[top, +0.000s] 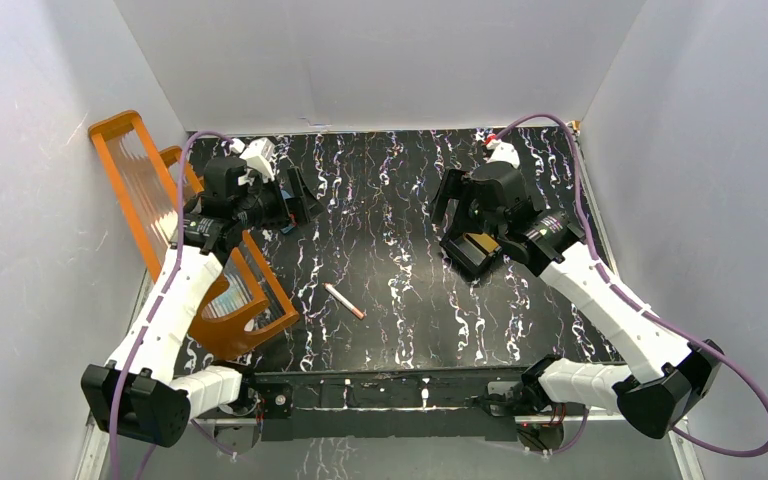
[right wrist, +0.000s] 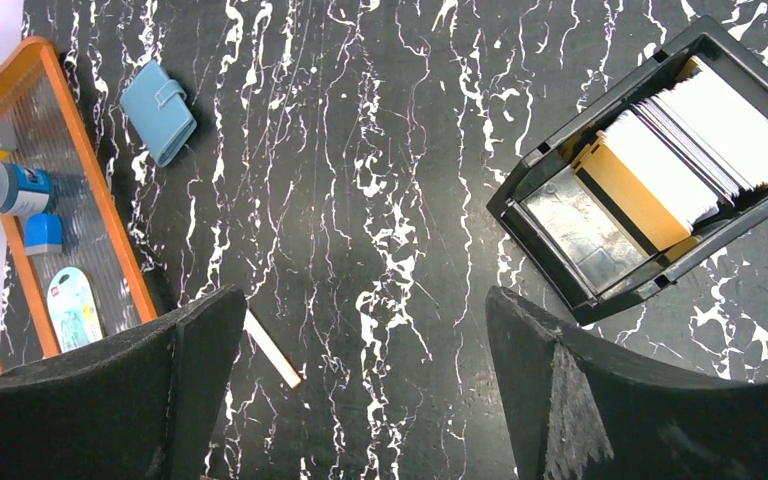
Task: Put the credit cards into the card holder
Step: Pick up the card holder from the center of the board.
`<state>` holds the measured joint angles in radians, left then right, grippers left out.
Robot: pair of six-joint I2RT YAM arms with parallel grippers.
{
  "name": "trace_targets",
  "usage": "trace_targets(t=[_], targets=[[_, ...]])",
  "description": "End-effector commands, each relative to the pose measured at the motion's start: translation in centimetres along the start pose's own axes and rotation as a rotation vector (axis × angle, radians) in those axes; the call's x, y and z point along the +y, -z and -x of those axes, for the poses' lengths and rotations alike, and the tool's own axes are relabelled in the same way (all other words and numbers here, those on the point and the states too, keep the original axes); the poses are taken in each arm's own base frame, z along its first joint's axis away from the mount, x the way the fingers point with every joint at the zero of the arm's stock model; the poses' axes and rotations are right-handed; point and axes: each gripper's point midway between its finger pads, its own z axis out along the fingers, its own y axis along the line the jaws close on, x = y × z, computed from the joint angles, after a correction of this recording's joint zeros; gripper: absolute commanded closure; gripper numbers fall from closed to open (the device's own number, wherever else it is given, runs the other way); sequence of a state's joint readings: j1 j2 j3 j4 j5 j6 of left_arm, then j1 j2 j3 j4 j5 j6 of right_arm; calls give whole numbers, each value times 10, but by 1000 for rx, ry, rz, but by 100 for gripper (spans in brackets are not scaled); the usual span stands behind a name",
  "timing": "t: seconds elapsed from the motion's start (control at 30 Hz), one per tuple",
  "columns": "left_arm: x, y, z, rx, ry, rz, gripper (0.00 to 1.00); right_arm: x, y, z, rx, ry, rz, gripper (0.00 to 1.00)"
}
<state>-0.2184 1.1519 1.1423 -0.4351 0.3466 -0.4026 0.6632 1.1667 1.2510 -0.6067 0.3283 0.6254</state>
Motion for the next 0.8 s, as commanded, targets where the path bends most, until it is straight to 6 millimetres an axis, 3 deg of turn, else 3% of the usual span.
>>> trace_targets(t=[0.0, 0.23, 0.33, 0.53, 0.6, 0.7, 0.77], targets=[[5, 9, 8, -47, -12, 39, 1, 13, 6, 15, -55, -34, 63, 2], [27, -18, 15, -30, -60, 111, 1, 20, 9, 12, -38, -30, 108, 2], [54, -38, 25, 6, -82, 239, 2, 25, 14, 10, -29, -34, 141, 2], [122, -80, 40, 114, -156, 552, 20, 34, 30, 11, -65, -45, 241, 2], [139, -97, 39, 157, -169, 610, 22, 35, 36, 14, -85, -47, 268, 2], [157, -122, 37, 196, -185, 655, 36, 36, 43, 18, -111, -54, 284, 2], [165, -137, 32, 228, -211, 660, 40, 37, 47, 21, -124, -56, 295, 2]])
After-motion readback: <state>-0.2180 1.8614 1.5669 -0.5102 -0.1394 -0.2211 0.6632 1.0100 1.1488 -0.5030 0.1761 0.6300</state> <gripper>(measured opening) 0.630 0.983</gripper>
